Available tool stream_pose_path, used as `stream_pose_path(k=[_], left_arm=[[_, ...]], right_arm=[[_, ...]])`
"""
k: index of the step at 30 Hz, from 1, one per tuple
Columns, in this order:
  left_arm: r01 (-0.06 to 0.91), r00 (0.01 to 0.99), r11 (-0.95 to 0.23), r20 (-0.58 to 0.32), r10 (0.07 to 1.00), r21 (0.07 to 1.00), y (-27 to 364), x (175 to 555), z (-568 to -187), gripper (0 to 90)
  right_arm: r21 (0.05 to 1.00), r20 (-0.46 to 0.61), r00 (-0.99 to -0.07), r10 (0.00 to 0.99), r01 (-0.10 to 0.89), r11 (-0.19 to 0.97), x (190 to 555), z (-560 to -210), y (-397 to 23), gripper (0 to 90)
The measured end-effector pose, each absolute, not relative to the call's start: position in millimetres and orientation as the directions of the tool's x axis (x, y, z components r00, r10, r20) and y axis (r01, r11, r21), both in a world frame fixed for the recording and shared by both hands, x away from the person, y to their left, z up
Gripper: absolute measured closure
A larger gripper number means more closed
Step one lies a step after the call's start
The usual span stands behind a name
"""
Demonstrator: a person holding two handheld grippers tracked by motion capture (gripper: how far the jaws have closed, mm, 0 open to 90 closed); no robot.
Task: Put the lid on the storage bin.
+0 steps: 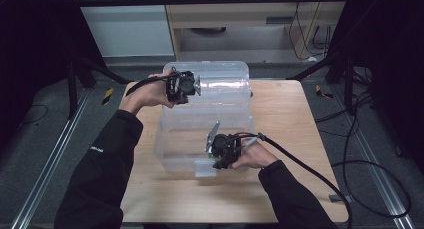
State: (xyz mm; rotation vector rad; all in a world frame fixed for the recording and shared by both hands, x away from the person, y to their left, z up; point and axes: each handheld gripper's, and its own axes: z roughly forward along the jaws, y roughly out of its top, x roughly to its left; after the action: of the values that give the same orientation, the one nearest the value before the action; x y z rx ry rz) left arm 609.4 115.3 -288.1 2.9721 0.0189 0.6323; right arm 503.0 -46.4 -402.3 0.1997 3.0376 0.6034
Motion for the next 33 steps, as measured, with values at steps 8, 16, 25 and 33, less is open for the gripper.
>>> stream_pose_path(k=[8, 16, 25, 33], left_arm=[[-0.025, 0.903, -0.992, 0.427, 0.031, 0.126, 119, 597, -288, 87.6], [-0.024, 0.905, -0.991, 0.424, 0.034, 0.130, 119, 588, -287, 87.8], [-0.025, 0.902, -0.989, 0.430, 0.040, 0.144, 123, 577, -287, 87.8], [-0.012, 0.902, -0.986, 0.427, 0.062, 0.167, 126, 566, -288, 87.8]], right_arm=[[0.378, -0.019, -0.990, 0.141, 0.124, 0.918, 502, -402, -45, 69.2], [0.375, -0.025, -0.991, 0.130, 0.111, 0.920, 502, -402, -46, 69.1], [0.373, -0.019, -0.991, 0.135, 0.118, 0.920, 502, -402, -46, 69.0], [0.374, -0.010, -0.991, 0.137, 0.123, 0.919, 501, -402, -46, 68.9]])
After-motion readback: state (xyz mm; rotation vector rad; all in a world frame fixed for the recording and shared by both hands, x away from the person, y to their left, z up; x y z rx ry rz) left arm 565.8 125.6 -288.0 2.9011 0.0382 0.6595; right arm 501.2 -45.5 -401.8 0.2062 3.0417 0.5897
